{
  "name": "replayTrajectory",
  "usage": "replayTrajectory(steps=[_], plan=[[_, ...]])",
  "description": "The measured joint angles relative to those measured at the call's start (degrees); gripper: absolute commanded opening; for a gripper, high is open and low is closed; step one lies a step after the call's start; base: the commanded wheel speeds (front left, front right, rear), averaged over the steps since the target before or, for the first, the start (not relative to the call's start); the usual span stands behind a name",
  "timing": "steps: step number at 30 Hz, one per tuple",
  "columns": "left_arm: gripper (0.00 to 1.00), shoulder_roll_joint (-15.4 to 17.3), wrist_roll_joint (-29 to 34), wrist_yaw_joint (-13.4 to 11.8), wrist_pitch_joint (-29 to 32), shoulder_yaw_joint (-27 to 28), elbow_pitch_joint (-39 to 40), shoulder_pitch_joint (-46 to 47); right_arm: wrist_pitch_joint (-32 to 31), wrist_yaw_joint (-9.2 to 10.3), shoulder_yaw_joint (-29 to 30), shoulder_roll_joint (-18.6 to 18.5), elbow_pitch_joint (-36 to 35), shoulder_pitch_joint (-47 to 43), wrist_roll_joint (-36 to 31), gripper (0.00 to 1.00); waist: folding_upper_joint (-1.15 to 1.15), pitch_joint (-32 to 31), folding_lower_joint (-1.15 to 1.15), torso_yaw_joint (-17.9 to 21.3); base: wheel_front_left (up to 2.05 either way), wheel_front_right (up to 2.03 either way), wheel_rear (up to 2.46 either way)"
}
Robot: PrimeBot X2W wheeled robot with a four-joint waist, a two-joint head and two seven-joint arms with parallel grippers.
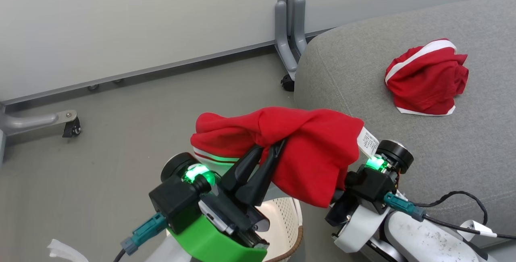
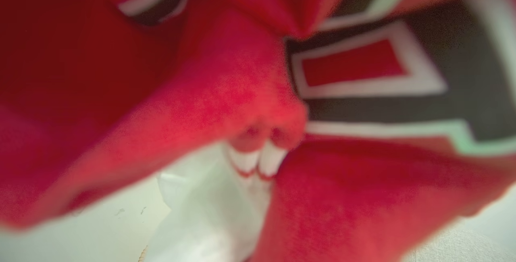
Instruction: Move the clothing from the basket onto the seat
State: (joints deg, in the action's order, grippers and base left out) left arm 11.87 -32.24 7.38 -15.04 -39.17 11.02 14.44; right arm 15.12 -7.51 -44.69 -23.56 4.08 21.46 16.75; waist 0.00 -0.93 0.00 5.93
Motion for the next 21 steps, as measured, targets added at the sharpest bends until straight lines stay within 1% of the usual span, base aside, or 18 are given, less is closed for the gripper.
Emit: replayTrajectory(steps=[2,3,4,5,10,12,15,21], plan=[[0.0,-0.1,0.09,0.01,0.0,0.29,-0.08,0.0,0.0,0.0,0.12,-0.02,-0.02,0.0,0.0,0.0,0.0,0.07,0.0,-0.05,0.0,0.0,0.0],[0.11,-0.18,0.11,0.01,0.0,0.49,-0.24,0.0,0.0,0.0,0.23,-0.03,-0.04,0.0,0.0,0.0,0.0,0.13,0.0,-0.1,0.0,0.0,0.0],[0.48,-0.19,0.16,0.01,0.0,0.6,-0.43,-0.01,0.0,0.0,0.36,-0.02,-0.08,0.01,-0.01,0.0,0.0,0.17,0.0,-0.14,0.0,0.0,0.0],[1.0,-0.19,0.55,0.01,0.0,0.67,-0.68,-0.01,0.0,0.0,0.62,-0.02,-0.12,0.0,-0.09,0.0,0.0,0.23,0.0,-0.2,0.0,0.0,0.0],[1.0,-0.25,1.0,0.01,-0.01,0.62,-2.37,-0.09,0.0,0.0,3.34,0.92,-0.78,-0.36,0.16,0.0,0.0,0.5,0.0,-0.47,0.0,0.0,0.0],[1.0,-0.21,1.55,0.01,0.0,1.14,-3.05,-0.4,0.0,0.0,3.9,1.11,-0.97,-0.7,0.19,0.0,0.0,0.59,0.0,-0.5,0.0,0.0,0.0],[1.0,0.02,2.08,0.01,0.0,2.08,-3.74,-1.72,0.0,0.0,6.26,1.45,-1.46,-1.18,0.44,0.0,0.0,0.67,0.0,-0.62,0.0,0.0,0.0],[1.0,1.69,4.2,0.01,0.0,3.1,-6.14,-4.0,0.0,0.0,10.82,2.55,-2.3,-2.49,0.53,0.0,0.0,0.79,0.0,-1.28,0.0,0.0,0.0]])
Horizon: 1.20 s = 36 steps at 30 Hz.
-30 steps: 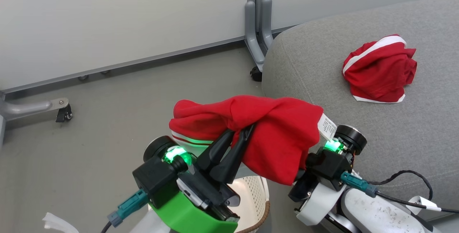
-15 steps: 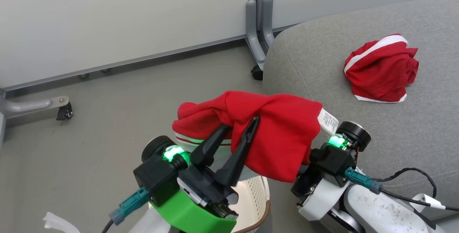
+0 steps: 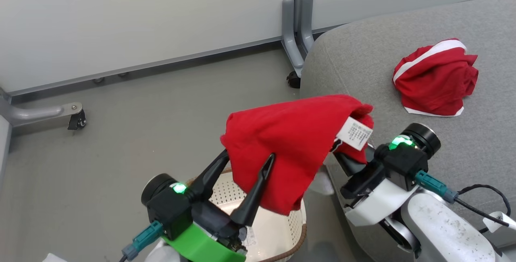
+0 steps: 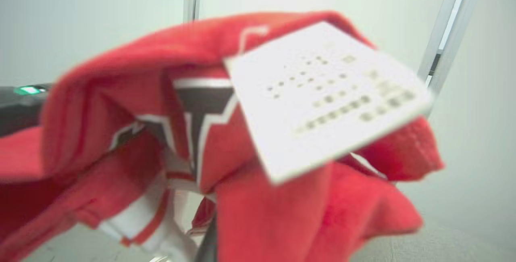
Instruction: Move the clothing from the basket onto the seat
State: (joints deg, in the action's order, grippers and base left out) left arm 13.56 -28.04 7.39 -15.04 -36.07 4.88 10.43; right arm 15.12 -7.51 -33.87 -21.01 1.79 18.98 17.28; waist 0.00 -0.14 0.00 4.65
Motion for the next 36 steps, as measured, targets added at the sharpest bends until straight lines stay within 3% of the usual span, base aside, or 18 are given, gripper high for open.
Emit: replayTrajectory(steps=[8,24,36], plan=[[1.0,-0.8,1.43,0.02,0.0,6.1,-4.33,-5.3,0.0,0.0,6.24,1.57,-0.96,-1.76,-0.96,0.0,0.0,-0.01,0.0,-1.17,0.0,0.0,0.0],[1.0,-9.53,10.16,-0.07,-0.01,32.68,-18.6,-12.83,0.0,0.0,21.53,3.68,-2.7,-8.58,-3.08,0.0,0.0,-1.16,0.0,-3.97,0.0,0.0,0.0],[1.0,-10.63,10.76,-0.01,-0.01,36.32,-21.07,-15.58,0.0,0.0,27.95,6.36,-3.75,-11.23,-3.45,0.0,0.0,-1.11,0.0,-4.36,0.0,0.0,0.0]])
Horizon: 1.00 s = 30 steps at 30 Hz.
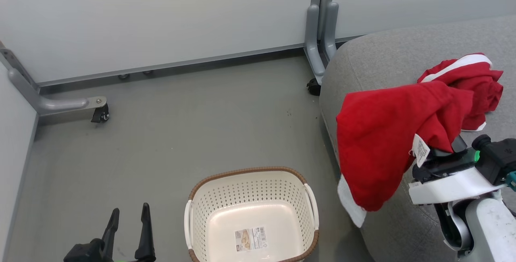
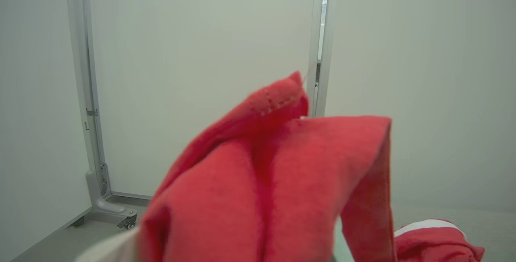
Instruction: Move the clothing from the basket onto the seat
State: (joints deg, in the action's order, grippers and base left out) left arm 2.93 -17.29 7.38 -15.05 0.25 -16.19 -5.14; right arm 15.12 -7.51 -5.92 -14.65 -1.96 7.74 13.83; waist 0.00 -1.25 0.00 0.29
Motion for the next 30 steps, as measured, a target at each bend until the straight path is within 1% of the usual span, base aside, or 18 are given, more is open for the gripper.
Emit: replayTrajectory(steps=[3,9,24,30], plan=[[1.0,-0.04,-0.22,0.0,0.0,-0.93,0.56,-0.35,0.0,0.01,0.58,0.74,-0.01,-0.51,0.0,0.0,0.0,0.0,0.0,0.06,0.0,0.0,0.0],[1.0,-0.05,-0.35,0.0,0.0,-1.22,0.98,-0.46,0.0,0.0,0.87,1.01,0.03,-0.66,0.0,0.0,0.0,-0.04,0.0,0.21,0.0,0.0,0.0],[1.0,-0.07,-0.83,0.01,0.0,-2.29,1.02,-0.45,0.0,0.01,0.54,0.89,0.46,-0.65,0.11,0.0,0.0,-0.42,0.0,0.5,0.0,0.0,0.0],[1.0,-0.07,-1.43,0.01,0.0,-3.05,1.09,-0.51,0.0,0.0,0.47,0.51,0.43,-0.48,0.19,0.0,0.0,-0.41,0.0,1.65,0.0,0.0,0.0]])
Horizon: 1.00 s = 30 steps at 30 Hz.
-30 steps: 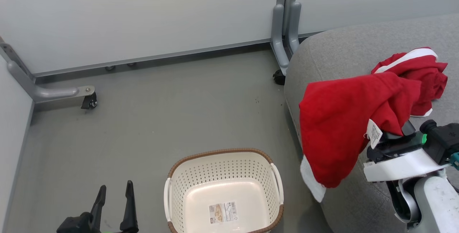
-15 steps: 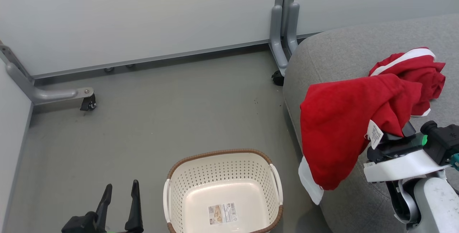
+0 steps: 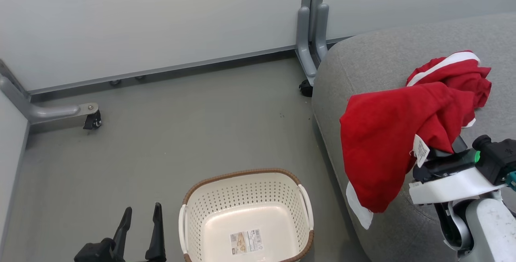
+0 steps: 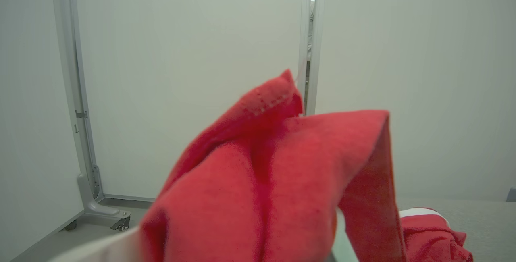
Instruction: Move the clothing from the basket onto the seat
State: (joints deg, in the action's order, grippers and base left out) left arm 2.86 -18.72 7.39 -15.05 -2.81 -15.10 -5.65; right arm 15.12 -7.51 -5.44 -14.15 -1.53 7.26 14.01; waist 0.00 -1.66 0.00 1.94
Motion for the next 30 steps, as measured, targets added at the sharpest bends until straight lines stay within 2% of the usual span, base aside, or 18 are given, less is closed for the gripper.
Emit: replayTrajectory(steps=[11,30], plan=[[1.0,-0.02,-0.85,0.01,0.0,-0.56,-0.14,0.17,-0.07,0.0,0.43,-0.57,-0.19,0.99,0.01,0.0,0.0,0.55,0.0,6.14,0.0,0.0,0.0],[1.0,-0.08,-0.14,0.02,0.0,-1.97,0.15,4.64,-0.08,0.0,4.92,-0.02,-1.45,2.48,0.18,0.0,0.0,3.63,0.0,22.69,0.0,0.0,0.0]])
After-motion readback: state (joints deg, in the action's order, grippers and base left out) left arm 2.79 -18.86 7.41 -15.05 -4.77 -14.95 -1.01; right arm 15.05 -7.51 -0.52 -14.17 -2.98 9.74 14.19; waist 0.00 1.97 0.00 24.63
